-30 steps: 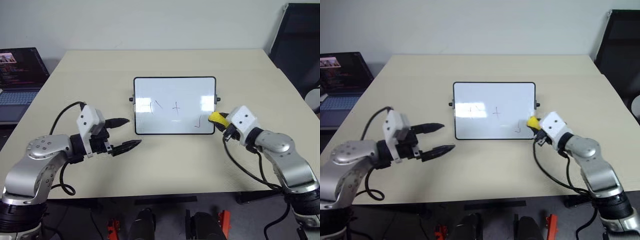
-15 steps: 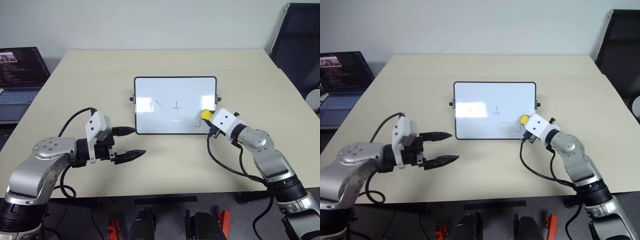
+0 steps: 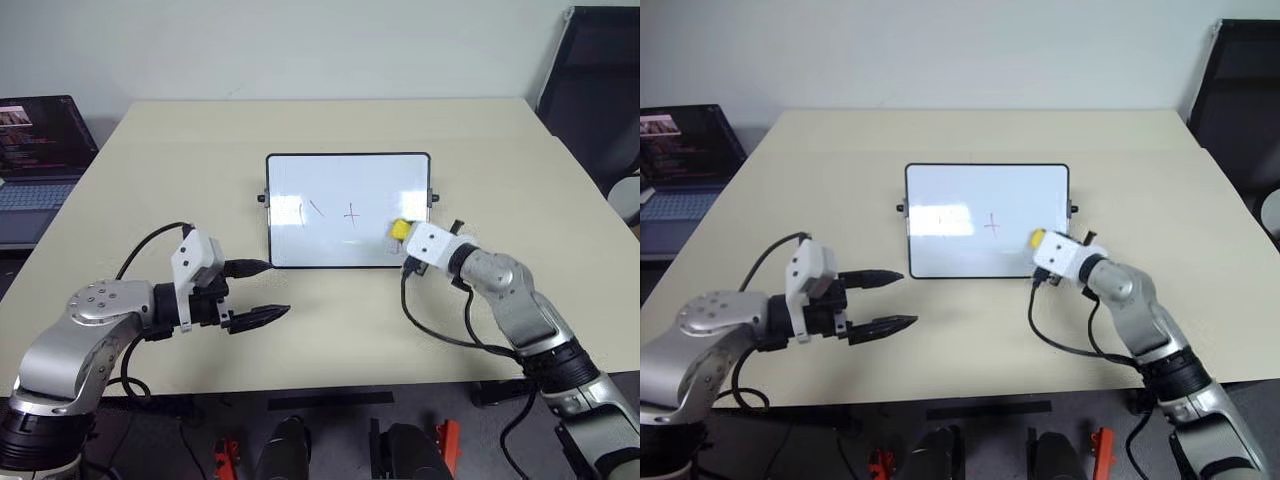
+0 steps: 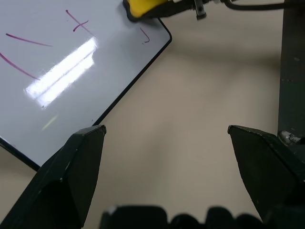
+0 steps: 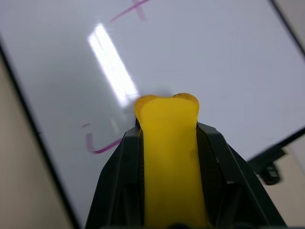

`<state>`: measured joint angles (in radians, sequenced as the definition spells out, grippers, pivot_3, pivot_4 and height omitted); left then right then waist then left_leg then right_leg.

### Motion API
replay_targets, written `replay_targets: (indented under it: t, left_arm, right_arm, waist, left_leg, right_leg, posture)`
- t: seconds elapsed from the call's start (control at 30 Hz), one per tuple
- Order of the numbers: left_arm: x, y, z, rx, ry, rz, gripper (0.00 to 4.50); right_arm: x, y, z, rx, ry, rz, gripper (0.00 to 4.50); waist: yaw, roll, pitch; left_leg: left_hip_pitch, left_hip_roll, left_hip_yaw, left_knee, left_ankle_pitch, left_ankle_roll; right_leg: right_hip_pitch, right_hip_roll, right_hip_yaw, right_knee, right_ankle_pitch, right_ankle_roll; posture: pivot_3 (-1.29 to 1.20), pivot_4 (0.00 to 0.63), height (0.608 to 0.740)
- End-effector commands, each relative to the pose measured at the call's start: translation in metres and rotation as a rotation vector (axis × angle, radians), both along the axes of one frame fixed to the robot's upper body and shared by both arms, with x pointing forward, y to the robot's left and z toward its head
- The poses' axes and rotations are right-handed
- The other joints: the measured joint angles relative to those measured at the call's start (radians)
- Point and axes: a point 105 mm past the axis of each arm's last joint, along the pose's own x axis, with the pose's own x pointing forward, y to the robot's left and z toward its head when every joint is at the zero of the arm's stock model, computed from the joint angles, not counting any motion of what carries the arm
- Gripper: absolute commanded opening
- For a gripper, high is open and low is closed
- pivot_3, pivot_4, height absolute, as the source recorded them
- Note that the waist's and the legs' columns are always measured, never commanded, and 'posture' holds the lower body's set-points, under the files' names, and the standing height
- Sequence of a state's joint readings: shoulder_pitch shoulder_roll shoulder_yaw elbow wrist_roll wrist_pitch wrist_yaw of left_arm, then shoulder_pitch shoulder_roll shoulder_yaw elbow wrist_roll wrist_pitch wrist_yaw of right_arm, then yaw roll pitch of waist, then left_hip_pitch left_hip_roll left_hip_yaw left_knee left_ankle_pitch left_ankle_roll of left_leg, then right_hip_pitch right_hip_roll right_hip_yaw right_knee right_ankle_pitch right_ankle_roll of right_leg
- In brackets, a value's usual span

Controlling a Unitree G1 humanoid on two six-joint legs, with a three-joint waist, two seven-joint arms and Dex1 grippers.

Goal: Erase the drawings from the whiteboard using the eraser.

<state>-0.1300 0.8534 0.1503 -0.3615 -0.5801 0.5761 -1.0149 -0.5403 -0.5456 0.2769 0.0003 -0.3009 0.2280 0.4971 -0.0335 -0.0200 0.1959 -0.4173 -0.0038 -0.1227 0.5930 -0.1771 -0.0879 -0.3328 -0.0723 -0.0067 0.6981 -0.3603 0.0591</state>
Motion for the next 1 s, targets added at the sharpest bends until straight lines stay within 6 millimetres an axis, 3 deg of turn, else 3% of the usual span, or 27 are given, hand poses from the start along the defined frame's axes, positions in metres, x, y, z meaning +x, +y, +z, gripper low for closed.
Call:
replay_targets:
  t: [0.03,0.2,0.53,0.87,1.0]
  left_arm:
    - [-0.002,0.003,0.009,0.015,-0.053,0.006,4.50]
    - [-0.003,0.003,0.007,0.013,-0.051,0.010,4.50]
    - [-0.004,0.002,0.009,0.008,-0.058,0.006,4.50]
    - [-0.003,0.001,0.010,0.005,-0.066,0.009,4.50]
    - [-0.003,0.002,0.010,0.005,-0.068,0.016,4.50]
  right_arm:
    - [-0.007,0.000,-0.003,-0.031,0.033,0.038,1.14]
    - [-0.022,0.005,-0.021,-0.108,0.106,0.121,1.14]
    - [-0.019,-0.007,-0.018,-0.260,0.054,0.123,1.14]
    - [-0.023,0.028,-0.013,-0.199,-0.002,0.210,1.14]
    - [-0.021,0.026,-0.016,-0.201,0.018,0.196,1.14]
  waist:
    - [0.000,0.000,0.000]
    - [0.000,0.000,0.000]
    - [0.001,0.000,0.000]
    - [-0.001,0.000,0.000]
    - [0.001,0.000,0.000]
  left_leg:
    - [0.000,0.000,0.000,0.000,0.000,0.000]
    - [0.000,0.000,0.000,0.000,0.000,0.000]
    - [0.000,0.000,0.000,0.000,0.001,0.001]
    - [0.000,0.000,0.000,0.000,0.001,0.001]
    - [0.000,0.000,0.000,0.000,0.001,0.001]
  right_leg:
    - [0.000,0.000,0.000,0.000,0.000,0.000]
    - [0.000,0.000,0.000,0.000,0.000,0.000]
    - [0.000,0.000,0.000,0.000,0.000,0.000]
    - [0.000,0.000,0.000,0.000,0.000,0.000]
    - [0.000,0.000,0.000,0.000,0.000,0.000]
  posture:
    - [0.00,0.150,0.740]
    - [0.00,0.150,0.740]
    - [0.00,0.150,0.740]
    - [0.00,0.150,0.740]
    - [0.00,0.150,0.740]
